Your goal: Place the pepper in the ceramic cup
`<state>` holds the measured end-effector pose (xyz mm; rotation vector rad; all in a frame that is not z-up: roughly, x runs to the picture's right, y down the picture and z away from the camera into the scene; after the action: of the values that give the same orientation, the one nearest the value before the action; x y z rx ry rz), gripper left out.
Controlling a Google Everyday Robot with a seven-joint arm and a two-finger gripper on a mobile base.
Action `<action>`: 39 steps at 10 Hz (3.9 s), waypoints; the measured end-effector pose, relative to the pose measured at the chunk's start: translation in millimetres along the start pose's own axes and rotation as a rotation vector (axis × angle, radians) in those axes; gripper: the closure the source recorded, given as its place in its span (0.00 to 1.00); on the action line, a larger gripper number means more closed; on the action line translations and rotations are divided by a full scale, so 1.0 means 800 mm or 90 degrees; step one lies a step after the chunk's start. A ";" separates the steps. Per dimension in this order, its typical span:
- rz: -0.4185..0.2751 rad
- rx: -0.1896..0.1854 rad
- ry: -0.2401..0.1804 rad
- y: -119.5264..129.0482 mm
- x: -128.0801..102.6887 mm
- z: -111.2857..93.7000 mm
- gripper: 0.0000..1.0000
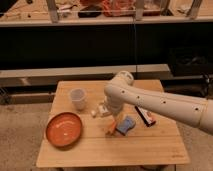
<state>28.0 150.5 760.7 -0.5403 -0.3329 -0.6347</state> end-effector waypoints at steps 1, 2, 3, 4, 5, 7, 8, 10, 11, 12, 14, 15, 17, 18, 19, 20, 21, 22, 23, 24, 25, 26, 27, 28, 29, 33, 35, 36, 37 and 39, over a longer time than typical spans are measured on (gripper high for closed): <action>-0.004 0.000 -0.005 0.004 -0.007 0.005 0.20; -0.008 0.000 -0.008 0.011 -0.002 0.013 0.20; -0.011 -0.001 -0.014 0.018 0.005 0.021 0.20; -0.014 -0.002 -0.019 0.023 0.008 0.028 0.20; -0.016 -0.003 -0.023 0.025 0.006 0.031 0.20; -0.015 -0.004 -0.026 0.033 0.009 0.035 0.20; -0.012 -0.006 -0.028 0.043 0.018 0.043 0.20; -0.023 -0.010 -0.031 0.050 0.023 0.050 0.20; -0.029 -0.011 -0.033 0.051 0.023 0.055 0.20; -0.033 -0.011 -0.034 0.055 0.025 0.064 0.20; -0.040 -0.013 -0.036 0.064 0.030 0.075 0.20; -0.047 -0.014 -0.039 0.066 0.029 0.077 0.20; -0.062 -0.016 -0.040 0.070 0.026 0.084 0.20; -0.075 -0.019 -0.041 0.074 0.026 0.091 0.20; -0.082 -0.021 -0.041 0.078 0.026 0.096 0.20; -0.088 -0.023 -0.042 0.082 0.026 0.098 0.20; -0.094 -0.025 -0.043 0.085 0.025 0.098 0.20; -0.098 -0.027 -0.041 0.086 0.025 0.099 0.20; -0.099 -0.028 -0.042 0.087 0.025 0.102 0.20; -0.100 -0.029 -0.042 0.087 0.024 0.104 0.20; -0.100 -0.030 -0.042 0.087 0.024 0.105 0.20; -0.100 -0.032 -0.042 0.087 0.024 0.107 0.20; -0.101 -0.035 -0.042 0.088 0.024 0.109 0.20; -0.103 -0.039 -0.041 0.090 0.025 0.113 0.20; -0.106 -0.042 -0.041 0.089 0.024 0.116 0.20; -0.104 -0.046 -0.044 0.092 0.025 0.125 0.52; -0.105 -0.049 -0.044 0.091 0.024 0.128 0.72; -0.106 -0.049 -0.044 0.091 0.023 0.129 0.82; -0.105 -0.049 -0.044 0.092 0.023 0.128 0.90; -0.105 -0.050 -0.045 0.092 0.023 0.127 0.97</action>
<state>75.4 249.8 824.1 -0.6150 -0.4238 -0.7924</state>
